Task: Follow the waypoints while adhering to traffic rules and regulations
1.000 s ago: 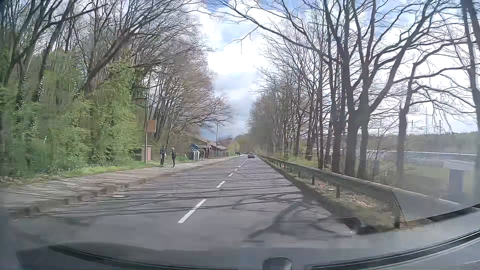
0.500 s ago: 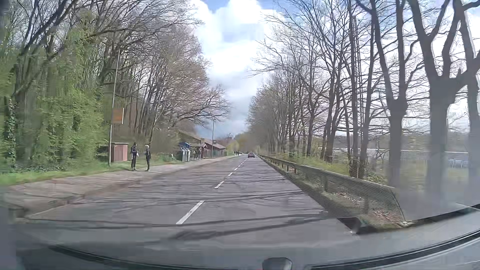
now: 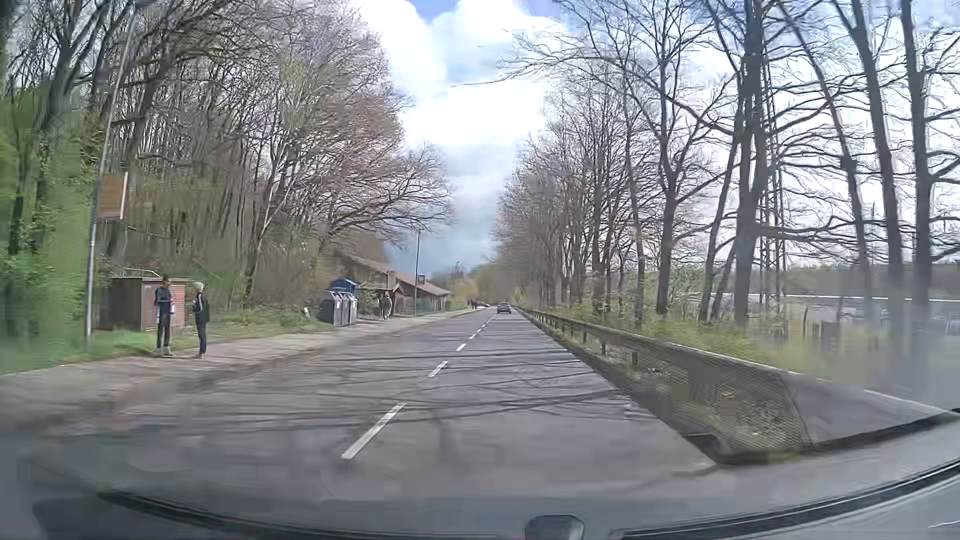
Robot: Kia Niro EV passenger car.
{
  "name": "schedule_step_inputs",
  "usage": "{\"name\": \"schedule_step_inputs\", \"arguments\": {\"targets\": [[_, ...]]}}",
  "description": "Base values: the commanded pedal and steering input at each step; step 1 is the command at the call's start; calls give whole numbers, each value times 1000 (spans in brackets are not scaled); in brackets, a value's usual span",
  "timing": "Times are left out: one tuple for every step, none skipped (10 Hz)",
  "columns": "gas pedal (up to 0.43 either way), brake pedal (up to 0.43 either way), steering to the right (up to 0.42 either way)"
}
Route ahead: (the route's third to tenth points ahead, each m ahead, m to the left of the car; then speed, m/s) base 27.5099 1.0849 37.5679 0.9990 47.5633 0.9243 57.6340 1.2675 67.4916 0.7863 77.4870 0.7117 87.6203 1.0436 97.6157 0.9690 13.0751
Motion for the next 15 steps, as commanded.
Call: {"name": "schedule_step_inputs", "arguments": {"targets": [[8, 0, 0], [8, 0, 0], [8, 0, 0], [8, 0, 0], [8, 0, 0], [8, 0, 0], [8, 0, 0], [8, 0, 0], [8, 0, 0], [8, 0, 0], [20, 0, 0], [20, 0, 0], [20, 0, 0], [20, 0, 0], [20, 0, 0]]}}
